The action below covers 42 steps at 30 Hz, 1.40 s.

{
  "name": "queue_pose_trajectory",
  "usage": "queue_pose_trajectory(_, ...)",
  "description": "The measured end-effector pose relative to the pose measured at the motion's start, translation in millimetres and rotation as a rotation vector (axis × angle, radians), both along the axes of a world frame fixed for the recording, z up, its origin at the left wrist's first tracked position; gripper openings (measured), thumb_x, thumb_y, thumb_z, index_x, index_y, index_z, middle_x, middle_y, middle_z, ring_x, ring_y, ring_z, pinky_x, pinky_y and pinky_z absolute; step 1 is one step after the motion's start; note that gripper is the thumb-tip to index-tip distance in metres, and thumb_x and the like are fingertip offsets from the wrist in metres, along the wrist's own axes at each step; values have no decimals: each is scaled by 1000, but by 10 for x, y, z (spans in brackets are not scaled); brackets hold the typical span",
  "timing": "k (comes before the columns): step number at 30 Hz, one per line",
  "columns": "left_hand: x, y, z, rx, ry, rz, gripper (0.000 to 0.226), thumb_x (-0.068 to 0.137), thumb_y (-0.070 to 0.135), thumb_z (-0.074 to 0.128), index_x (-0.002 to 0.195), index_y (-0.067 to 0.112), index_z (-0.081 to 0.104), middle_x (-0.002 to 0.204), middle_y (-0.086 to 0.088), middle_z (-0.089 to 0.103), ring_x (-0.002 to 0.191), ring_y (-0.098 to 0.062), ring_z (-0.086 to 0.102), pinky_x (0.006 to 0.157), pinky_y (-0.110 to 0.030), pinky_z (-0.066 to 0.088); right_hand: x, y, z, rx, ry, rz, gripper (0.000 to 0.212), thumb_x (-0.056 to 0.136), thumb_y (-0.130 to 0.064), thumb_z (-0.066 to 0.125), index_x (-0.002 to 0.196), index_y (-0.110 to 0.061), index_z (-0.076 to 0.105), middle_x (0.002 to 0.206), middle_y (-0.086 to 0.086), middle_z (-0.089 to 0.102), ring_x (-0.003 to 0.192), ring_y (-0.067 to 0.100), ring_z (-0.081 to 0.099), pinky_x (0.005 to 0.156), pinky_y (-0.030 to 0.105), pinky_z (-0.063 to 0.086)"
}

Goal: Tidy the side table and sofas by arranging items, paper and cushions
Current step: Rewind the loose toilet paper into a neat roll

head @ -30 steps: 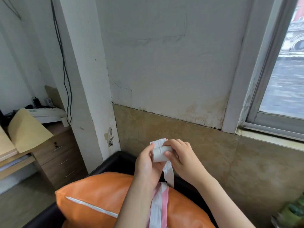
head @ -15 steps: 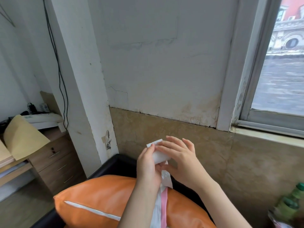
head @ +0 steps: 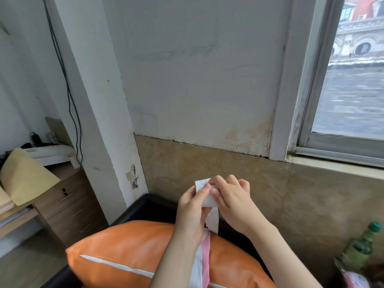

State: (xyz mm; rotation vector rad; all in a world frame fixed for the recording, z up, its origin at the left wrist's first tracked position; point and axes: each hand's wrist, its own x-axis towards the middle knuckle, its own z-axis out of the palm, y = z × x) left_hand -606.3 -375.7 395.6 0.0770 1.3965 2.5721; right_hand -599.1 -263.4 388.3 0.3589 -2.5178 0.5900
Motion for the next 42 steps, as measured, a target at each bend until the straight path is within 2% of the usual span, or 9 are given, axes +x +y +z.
queue_pose_trajectory(7, -45, 43, 36, 16, -171, 166, 18, 94, 13, 52, 89, 3, 67, 81, -11, 65, 74, -22, 63, 57, -28, 46, 15, -18, -162, 9, 137, -15, 52, 69, -37, 62, 118, -32, 45, 117, -17, 42, 112, 7, 37, 95, 28, 19)
queue_pose_trajectory(10, -34, 51, 24, 18, -226, 174, 18, 93, 12, 51, 85, 4, 65, 79, -11, 63, 72, -21, 61, 58, -27, 47, 8, -45, -186, -38, 170, 25, 57, 58, -13, 63, 110, -32, 51, 108, -18, 50, 106, 5, 42, 95, 26, 21)
queue_pose_trajectory(13, -25, 25, 18, 29, -252, 134, 23, 93, 13, 48, 87, -1, 65, 78, -15, 65, 69, -23, 62, 56, -26, 49, 1, 2, -231, -112, 168, 52, 36, 67, -17, 63, 100, -30, 54, 97, -19, 54, 99, 1, 44, 93, 23, 23)
queue_pose_trajectory(15, -62, -5, 16, 47, -258, 111, 27, 94, 14, 46, 98, -6, 64, 85, -19, 67, 74, -26, 65, 55, -26, 51, -3, 45, -248, -195, 101, 86, 20, 79, -38, 56, 91, -22, 58, 96, -20, 49, 97, -2, 42, 93, 19, 22)
queue_pose_trajectory(20, -50, 14, 5, 62, -138, 32, 47, 89, 36, 54, 107, -6, 64, 99, -23, 67, 92, -31, 65, 90, -41, 48, -6, 69, -184, -303, -24, 58, 49, 80, -56, 34, 76, -12, 56, 90, -13, 45, 92, 1, 37, 86, 12, 20)
queue_pose_trajectory(24, -31, 32, -55, -43, 31, 29, 42, 78, 32, 70, 98, -4, 65, 89, -19, 66, 82, -25, 63, 76, -34, 51, -21, 126, -110, -84, -118, -45, 44, 78, -62, 7, 72, -33, 41, 80, -14, 34, 86, 6, 31, 82, 24, 20)
queue_pose_trajectory(32, -66, 163, -124, -211, 30, 205, 18, 81, 14, 71, 89, -2, 66, 83, -18, 68, 72, -24, 64, 66, -32, 51, 35, 50, -138, 121, -147, -129, 81, 72, -60, -15, 108, -27, 49, 95, -13, 31, 94, 9, 30, 87, 29, 21)
queue_pose_trajectory(37, -79, 168, -122, -12, -143, 242, 15, 91, 12, 59, 90, -1, 66, 74, -12, 66, 65, -20, 63, 54, -26, 50, 53, -19, -162, -45, 102, -134, 42, 74, -47, 54, 109, -25, 45, 110, -12, 48, 101, 7, 45, 85, 30, 31)
queue_pose_trajectory(42, -48, 184, -62, 137, -278, 189, 30, 96, 27, 52, 89, 1, 65, 80, -12, 67, 70, -21, 65, 53, -23, 49, 17, -6, -172, 29, 207, -23, 52, 60, -21, 67, 109, -30, 52, 105, -16, 60, 108, 5, 46, 97, 35, 25)
